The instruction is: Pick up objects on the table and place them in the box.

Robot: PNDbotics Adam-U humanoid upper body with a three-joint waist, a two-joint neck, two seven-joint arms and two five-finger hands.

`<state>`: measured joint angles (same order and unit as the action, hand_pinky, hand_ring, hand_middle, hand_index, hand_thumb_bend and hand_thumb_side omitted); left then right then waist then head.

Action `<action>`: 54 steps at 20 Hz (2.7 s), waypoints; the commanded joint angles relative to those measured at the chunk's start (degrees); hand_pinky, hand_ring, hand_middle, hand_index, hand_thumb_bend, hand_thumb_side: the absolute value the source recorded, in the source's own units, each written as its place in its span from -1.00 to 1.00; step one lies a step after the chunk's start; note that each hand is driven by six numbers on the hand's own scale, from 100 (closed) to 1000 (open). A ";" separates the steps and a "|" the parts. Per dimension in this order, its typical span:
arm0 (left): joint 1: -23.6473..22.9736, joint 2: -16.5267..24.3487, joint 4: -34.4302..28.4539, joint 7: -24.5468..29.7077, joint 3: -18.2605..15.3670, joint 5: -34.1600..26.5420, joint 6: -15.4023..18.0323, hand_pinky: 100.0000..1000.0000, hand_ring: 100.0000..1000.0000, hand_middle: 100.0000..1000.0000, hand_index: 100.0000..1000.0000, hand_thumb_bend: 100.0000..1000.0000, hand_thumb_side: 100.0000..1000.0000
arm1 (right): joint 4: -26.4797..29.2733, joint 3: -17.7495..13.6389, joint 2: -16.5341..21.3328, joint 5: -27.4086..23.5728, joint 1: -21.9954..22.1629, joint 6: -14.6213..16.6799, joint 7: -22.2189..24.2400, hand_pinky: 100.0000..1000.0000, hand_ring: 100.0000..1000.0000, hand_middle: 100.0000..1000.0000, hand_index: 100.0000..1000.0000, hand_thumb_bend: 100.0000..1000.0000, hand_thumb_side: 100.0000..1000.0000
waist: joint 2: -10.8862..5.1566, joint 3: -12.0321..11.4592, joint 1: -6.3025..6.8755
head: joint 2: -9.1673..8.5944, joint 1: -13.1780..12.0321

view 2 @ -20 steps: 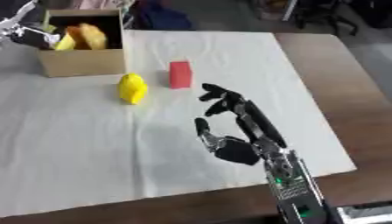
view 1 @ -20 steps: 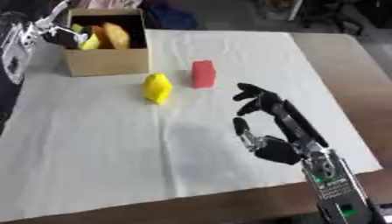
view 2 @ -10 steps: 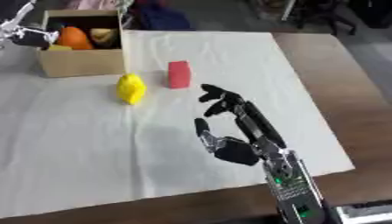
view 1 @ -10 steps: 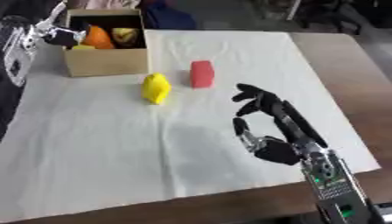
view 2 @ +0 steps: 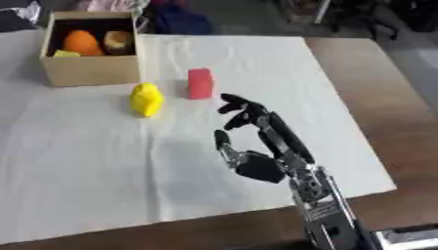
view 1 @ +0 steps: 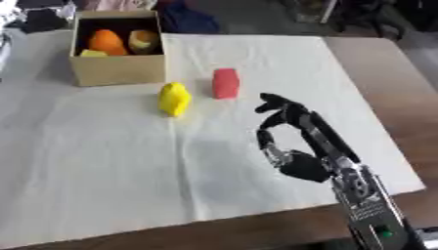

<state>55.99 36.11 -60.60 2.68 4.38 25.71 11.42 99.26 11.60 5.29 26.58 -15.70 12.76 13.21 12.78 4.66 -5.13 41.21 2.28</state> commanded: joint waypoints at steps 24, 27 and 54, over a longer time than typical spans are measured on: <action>-32.81 2.82 -44.30 2.07 -7.35 -32.76 -5.98 0.45 0.07 0.21 0.50 -1.00 -0.08 | -16.95 8.26 14.48 -6.33 -31.14 -1.28 12.53 0.41 0.30 0.53 0.90 -0.71 -0.24 | -1.47 -7.58 0.04 | -0.49 5.61; -34.11 1.13 -46.28 2.38 -7.95 -32.42 -6.22 0.45 0.07 0.21 0.50 -1.00 -0.06 | -23.79 9.17 13.06 -1.23 -34.89 0.25 14.67 0.46 0.37 0.58 0.90 -0.64 -0.31 | -1.21 -8.46 0.13 | -0.83 6.32; -40.32 -5.74 -50.27 3.76 -10.61 -29.59 -8.24 0.46 0.07 0.19 0.50 -1.00 0.00 | -48.34 1.78 4.82 27.66 -42.01 6.02 4.99 0.51 0.46 0.64 0.90 -0.58 -0.49 | -0.15 -11.06 0.53 | -1.84 8.24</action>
<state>15.30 29.69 -109.87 6.25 -5.54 -4.15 3.21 50.84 14.03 9.34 53.25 -56.50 18.91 18.79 12.79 -6.38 -5.14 39.97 10.49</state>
